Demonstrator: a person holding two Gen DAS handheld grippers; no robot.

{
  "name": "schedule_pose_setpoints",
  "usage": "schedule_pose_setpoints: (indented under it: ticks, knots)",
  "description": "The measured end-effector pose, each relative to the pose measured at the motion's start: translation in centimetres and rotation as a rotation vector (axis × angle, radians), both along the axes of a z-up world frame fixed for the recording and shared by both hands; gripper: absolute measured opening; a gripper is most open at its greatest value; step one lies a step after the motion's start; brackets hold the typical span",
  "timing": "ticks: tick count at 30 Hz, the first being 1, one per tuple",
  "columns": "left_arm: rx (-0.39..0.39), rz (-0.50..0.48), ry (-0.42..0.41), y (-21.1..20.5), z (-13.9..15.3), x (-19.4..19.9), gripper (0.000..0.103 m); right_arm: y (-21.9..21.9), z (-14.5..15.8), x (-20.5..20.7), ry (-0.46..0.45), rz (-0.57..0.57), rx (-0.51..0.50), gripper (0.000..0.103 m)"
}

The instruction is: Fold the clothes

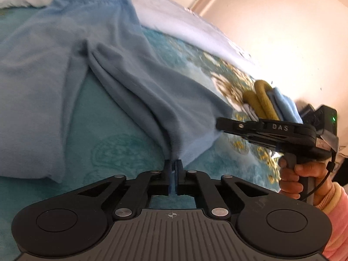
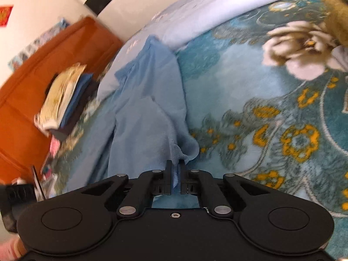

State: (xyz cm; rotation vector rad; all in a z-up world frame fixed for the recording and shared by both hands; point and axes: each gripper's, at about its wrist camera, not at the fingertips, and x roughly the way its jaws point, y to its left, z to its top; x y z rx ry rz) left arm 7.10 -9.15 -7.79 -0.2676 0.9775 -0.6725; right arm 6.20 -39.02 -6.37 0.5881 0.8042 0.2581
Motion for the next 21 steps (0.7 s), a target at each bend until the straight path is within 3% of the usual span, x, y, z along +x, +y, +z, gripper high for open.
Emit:
schedule_pose_setpoints:
  ticks: [2, 5, 8, 9, 10, 14, 15, 19, 21]
  knots:
    - [-0.003, 0.021, 0.011, 0.7, 0.0, 0.1, 0.0, -0.2, 0.6, -0.3, -0.025, -0.04, -0.048, 0.004]
    - [-0.057, 0.043, 0.067, 1.9, -0.4, 0.2, 0.0, -0.5, 0.0, -0.3, 0.0, -0.029, 0.005, 0.005]
    - [-0.102, 0.055, 0.066, 2.9, 0.4, -0.2, 0.0, 0.0, 0.0, -1.0, -0.004, -0.048, -0.003, 0.024]
    - [-0.101, 0.063, 0.047, 3.3, 1.0, -0.5, 0.001, -0.1, 0.0, -1.3, -0.005, -0.068, 0.007, 0.04]
    - [-0.099, 0.071, 0.028, 3.7, 1.5, -0.8, 0.006, -0.3, 0.0, -1.8, -0.008, -0.092, 0.037, 0.046]
    - [-0.095, 0.182, -0.031, 7.5, 3.3, -2.2, 0.037, -0.7, -1.5, -3.0, 0.049, -0.14, 0.191, 0.047]
    - [-0.091, 0.227, -0.024, 8.6, 3.4, -2.2, 0.041, -0.6, -2.0, -3.2, 0.063, -0.15, 0.219, 0.048]
    - [-0.104, 0.431, 0.074, 13.5, 2.2, -2.1, 0.045, -0.1, -3.8, -3.6, 0.091, -0.22, 0.383, 0.049]
    - [-0.182, 0.519, 0.169, 15.7, 1.0, -1.9, 0.046, 0.4, -4.4, -3.5, 0.101, -0.237, 0.453, 0.049]
